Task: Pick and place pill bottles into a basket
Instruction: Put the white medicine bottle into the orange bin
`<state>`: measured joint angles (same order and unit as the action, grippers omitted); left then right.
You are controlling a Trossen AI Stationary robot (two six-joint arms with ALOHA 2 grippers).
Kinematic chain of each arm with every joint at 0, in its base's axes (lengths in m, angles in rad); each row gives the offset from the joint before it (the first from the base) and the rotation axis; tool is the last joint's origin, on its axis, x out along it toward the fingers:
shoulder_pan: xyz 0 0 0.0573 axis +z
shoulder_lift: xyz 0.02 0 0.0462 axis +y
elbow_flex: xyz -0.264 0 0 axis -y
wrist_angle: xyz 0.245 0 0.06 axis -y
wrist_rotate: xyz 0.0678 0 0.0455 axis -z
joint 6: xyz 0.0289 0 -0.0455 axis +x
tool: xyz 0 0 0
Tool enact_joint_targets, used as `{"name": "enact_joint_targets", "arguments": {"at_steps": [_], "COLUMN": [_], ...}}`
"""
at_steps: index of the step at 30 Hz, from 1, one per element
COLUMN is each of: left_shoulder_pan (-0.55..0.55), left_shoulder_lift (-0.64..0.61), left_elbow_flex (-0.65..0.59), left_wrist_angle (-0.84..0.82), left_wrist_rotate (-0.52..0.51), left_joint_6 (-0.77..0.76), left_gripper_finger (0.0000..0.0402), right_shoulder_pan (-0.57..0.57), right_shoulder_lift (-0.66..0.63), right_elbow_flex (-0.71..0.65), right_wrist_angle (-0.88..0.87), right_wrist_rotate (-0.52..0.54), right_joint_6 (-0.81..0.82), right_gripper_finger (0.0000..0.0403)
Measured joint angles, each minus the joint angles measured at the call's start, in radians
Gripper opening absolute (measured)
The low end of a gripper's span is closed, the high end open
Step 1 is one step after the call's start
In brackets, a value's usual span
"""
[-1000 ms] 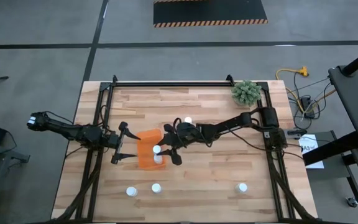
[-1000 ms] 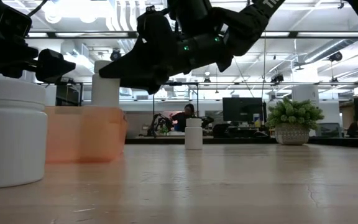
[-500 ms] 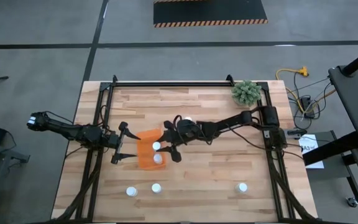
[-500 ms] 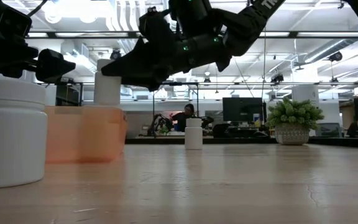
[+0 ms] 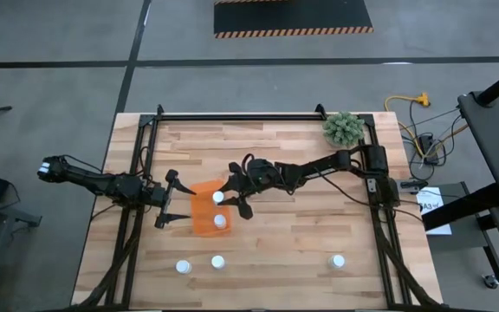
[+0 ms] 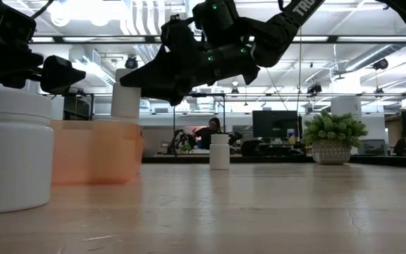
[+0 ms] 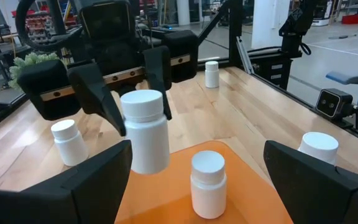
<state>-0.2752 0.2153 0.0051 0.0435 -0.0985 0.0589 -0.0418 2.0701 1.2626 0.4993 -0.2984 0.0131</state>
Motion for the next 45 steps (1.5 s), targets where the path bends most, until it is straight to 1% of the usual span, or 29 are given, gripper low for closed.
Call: {"name": "enact_joint_targets", "arguments": {"at_steps": [3, 16, 25, 36, 45], "left_shoulder_pan": [0.000, 0.000, 0.000, 0.000, 0.000], "left_shoulder_lift": [0.000, 0.000, 0.000, 0.000, 0.000], "left_elbow_flex": [0.000, 0.000, 0.000, 0.000, 0.000], "left_wrist_angle": [0.000, 0.000, 0.000, 0.000, 0.000], "left_wrist_rotate": [0.000, 0.000, 0.000, 0.000, 0.000], "left_joint_6": [0.000, 0.000, 0.000, 0.000, 0.000], "left_gripper_finger": [0.0345, 0.0345, 0.0345, 0.0345, 0.0345], "right_shoulder_pan": [0.000, 0.000, 0.000, 0.000, 0.000], "right_shoulder_lift": [0.000, 0.000, 0.055, 0.091, 0.094], "right_elbow_flex": [-0.005, -0.017, -0.007, 0.016, 0.018], "right_wrist_angle": [0.001, 0.003, 0.023, 0.039, 0.037], "right_wrist_rotate": [-0.019, -0.022, -0.026, -0.051, -0.051], "right_joint_6": [-0.002, -0.008, -0.005, 0.011, 0.009], "right_gripper_finger": [0.0156, 0.0156, 0.0156, 0.0156, 0.0156]}}
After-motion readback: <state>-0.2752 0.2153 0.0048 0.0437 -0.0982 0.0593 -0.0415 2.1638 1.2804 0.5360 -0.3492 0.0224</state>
